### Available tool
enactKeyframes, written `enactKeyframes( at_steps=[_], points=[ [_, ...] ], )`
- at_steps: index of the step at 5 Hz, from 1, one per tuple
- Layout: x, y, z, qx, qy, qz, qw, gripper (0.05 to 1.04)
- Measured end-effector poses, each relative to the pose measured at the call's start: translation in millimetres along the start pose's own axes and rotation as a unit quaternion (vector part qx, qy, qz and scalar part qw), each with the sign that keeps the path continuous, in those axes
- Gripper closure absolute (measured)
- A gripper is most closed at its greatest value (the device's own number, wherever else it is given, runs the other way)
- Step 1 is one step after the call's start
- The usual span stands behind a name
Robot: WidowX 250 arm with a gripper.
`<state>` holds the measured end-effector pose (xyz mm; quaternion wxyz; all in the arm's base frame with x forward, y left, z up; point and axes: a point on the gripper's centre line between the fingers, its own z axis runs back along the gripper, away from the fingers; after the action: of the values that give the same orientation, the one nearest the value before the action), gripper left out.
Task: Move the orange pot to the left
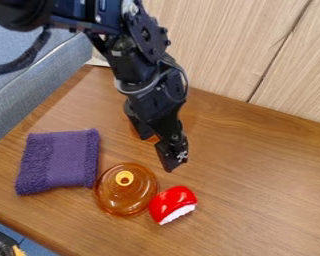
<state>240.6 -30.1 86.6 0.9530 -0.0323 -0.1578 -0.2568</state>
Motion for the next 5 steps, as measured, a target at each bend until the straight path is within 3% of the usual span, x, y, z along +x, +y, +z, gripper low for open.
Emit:
enactKeyframes(
  at_steps=[1, 2, 4, 5],
  points=[
    [-2.7, -0.6, -4.9, -0.005, 0.010, 0.002, 0.9999, 0.083],
    [-0.4, 20.8, -14.8, 0.002, 0.025, 0.033, 0.9991, 0.083],
    [28.1, 60.3, -28.3, 0.029, 0.038, 0.062, 0.9969, 0.083],
    [37.3, 75.3, -39.2, 0.059, 0.054, 0.062, 0.9949, 0.083]
  ],
)
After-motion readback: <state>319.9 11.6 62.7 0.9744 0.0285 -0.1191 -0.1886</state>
